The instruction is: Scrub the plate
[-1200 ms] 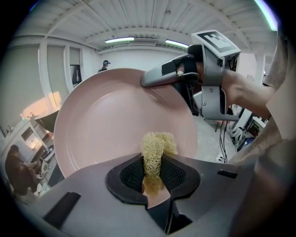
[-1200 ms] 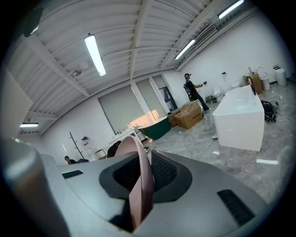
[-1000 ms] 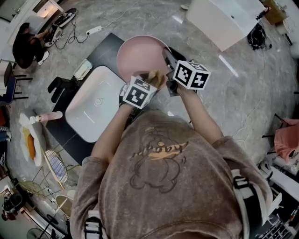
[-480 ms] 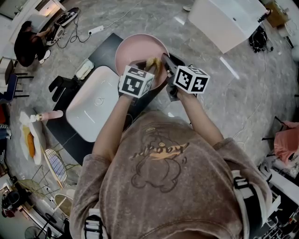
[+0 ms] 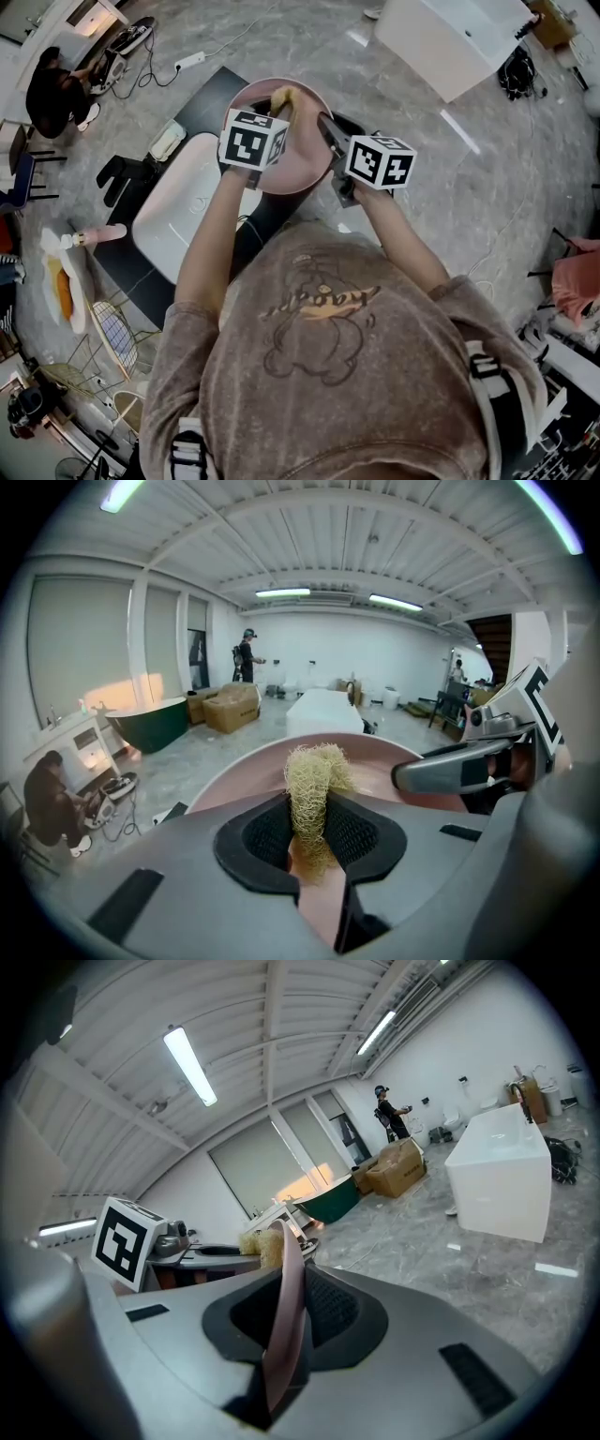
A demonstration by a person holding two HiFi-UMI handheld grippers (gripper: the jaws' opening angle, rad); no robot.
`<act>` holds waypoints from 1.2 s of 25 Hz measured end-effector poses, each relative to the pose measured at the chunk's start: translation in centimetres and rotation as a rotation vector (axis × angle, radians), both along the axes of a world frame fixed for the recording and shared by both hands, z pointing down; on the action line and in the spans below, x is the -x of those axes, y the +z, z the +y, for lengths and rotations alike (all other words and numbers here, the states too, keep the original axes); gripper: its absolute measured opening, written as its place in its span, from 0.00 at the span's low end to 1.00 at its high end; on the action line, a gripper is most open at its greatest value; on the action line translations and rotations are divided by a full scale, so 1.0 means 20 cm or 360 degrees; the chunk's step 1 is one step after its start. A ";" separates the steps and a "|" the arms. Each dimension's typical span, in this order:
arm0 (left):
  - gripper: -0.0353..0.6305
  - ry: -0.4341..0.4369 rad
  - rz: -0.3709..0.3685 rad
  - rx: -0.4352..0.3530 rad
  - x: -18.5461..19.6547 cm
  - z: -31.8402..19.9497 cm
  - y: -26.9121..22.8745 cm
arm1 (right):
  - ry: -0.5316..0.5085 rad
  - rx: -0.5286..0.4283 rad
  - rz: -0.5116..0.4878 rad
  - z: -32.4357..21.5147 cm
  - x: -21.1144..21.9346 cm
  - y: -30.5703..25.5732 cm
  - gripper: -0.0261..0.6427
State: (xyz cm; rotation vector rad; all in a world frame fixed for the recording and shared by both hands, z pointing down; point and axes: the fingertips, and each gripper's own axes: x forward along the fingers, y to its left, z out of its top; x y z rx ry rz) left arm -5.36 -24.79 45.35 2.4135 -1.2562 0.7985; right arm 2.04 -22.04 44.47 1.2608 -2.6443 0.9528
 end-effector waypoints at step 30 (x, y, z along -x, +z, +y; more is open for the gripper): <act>0.17 0.0071 -0.0209 0.0207 0.12 0.30 0.32 | 0.0249 -0.0020 -0.0052 -0.11 -0.25 -0.03 0.12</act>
